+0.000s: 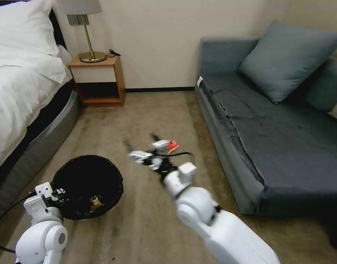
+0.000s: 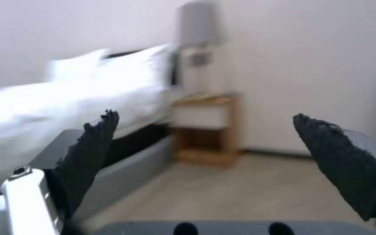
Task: Pick up the trash bin, then pick up the garbage on the floor and place it into the trash bin.
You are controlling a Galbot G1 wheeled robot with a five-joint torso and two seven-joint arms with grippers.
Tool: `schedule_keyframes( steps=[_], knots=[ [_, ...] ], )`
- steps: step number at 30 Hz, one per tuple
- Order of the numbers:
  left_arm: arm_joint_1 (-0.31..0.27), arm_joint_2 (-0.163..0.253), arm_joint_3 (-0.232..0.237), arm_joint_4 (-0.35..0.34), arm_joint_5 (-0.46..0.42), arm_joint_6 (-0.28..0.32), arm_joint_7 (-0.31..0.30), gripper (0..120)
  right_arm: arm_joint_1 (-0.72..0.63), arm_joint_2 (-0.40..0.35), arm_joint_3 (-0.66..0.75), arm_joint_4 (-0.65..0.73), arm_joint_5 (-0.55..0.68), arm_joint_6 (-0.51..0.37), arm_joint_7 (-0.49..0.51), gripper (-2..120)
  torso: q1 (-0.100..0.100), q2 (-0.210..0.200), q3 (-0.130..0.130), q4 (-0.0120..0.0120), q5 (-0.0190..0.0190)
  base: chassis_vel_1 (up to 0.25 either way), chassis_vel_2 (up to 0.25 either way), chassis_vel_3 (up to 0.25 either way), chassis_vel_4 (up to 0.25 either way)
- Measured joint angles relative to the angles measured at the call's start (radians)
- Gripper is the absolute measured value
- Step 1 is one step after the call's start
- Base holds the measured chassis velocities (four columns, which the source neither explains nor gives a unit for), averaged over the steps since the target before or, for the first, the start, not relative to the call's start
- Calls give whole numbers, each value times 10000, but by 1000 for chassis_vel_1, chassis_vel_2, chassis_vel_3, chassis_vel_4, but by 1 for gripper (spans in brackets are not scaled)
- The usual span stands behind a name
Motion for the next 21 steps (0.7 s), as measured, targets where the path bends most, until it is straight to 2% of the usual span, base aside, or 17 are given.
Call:
schedule_keyframes(
  steps=[2, 5, 10, 12, 15, 21],
  knots=[
    [-7, -10, -11, 16, 23, -26, 7, 3, -366, -26, 376, 255, -436, -29, 118, 100, 0, 0, 0, -2, -2, 0, 0, 0, 0],
    [-47, -49, -37, 114, 122, -148, 77, 3, -1914, 114, 1793, 831, -1990, 133, 391, 100, 0, 0, 0, -3, -1, 0, 0, 0, 0],
    [-70, -54, -54, 159, 146, -200, 91, 3, -2707, 286, 2457, 976, -2716, 306, 517, 100, 0, 0, 0, -1, -2, 0, 0, 0, 0],
    [-109, -63, -77, 203, 172, -270, 119, 3, -3544, 560, 3118, 1071, -3421, 417, 651, 100, -1, 0, 0, -1, -2, 0, 0, 0, 0],
    [-146, -46, -127, 256, 173, -321, 146, 3, -4158, 751, 3544, 998, -3749, 709, 720, 100, 0, 0, 0, -2, -2, 0, 0, 0, 0],
    [-210, -9, -175, 292, 167, -357, 166, 3, -4415, 804, 3727, 999, -3822, 844, 699, 100, -1, 0, 0, 0, -4, 0, 0, 0, 0]
  ],
)
